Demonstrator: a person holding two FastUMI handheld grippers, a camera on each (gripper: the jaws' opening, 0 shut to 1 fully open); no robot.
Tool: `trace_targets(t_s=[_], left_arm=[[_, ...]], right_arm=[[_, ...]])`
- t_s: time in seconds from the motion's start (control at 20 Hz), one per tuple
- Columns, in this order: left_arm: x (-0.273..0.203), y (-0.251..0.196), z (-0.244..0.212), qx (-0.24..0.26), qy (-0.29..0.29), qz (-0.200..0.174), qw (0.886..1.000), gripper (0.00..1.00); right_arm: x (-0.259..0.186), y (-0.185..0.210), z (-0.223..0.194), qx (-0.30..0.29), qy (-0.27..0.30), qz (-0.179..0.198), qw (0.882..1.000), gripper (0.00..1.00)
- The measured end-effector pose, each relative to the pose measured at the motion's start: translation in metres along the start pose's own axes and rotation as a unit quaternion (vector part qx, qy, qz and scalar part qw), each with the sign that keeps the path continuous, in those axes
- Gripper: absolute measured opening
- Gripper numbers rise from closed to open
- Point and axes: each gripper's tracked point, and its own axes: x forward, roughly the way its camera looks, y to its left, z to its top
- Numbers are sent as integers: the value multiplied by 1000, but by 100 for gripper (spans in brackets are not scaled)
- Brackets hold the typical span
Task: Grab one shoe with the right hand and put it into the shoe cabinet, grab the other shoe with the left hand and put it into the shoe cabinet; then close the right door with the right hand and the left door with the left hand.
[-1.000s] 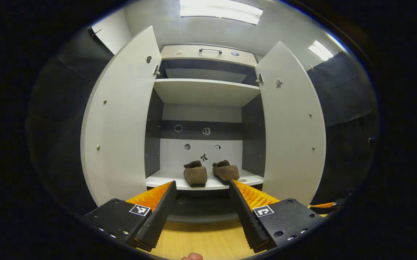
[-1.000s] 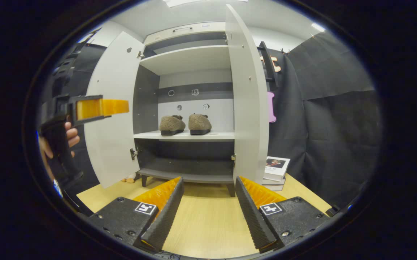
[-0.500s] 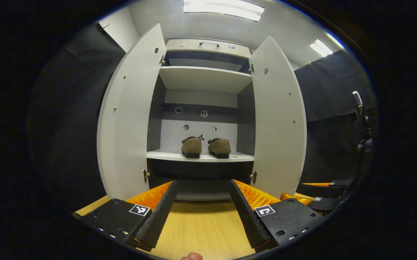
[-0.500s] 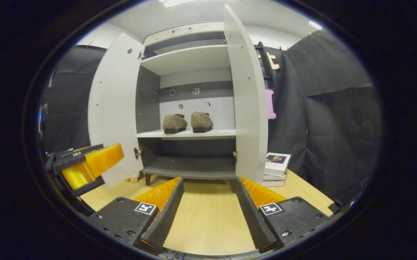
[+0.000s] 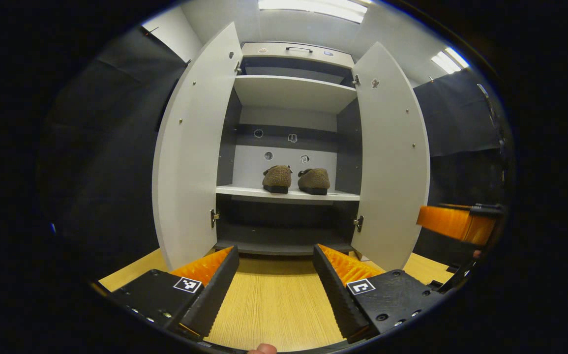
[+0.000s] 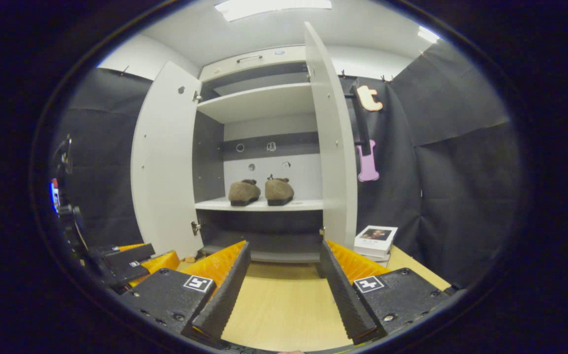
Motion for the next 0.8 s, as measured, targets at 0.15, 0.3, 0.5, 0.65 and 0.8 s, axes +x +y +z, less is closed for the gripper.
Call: trace_targets(t_s=[0.15,0.3,0.5,0.65,0.8], left_arm=[[0,-1,-1,-1,2,-2,1000,91],[0,-3,0,-4,3,-7,1000,91],[-1,-4,0,-3,4,-10,1000,91],[-1,-2,0,-2,8,-7,1000,91],[-1,-1,-1,4,11,-4,1000,91]], right_arm=[[-1,-38,54,-15,-33,-21,999,89],[5,-86,118,-27,-74,-58,995,91],[24,-134,191,-42,-120,-99,987,91],[40,-149,217,-50,-132,-109,984,93],[59,-159,223,-45,-119,-106,986,96]])
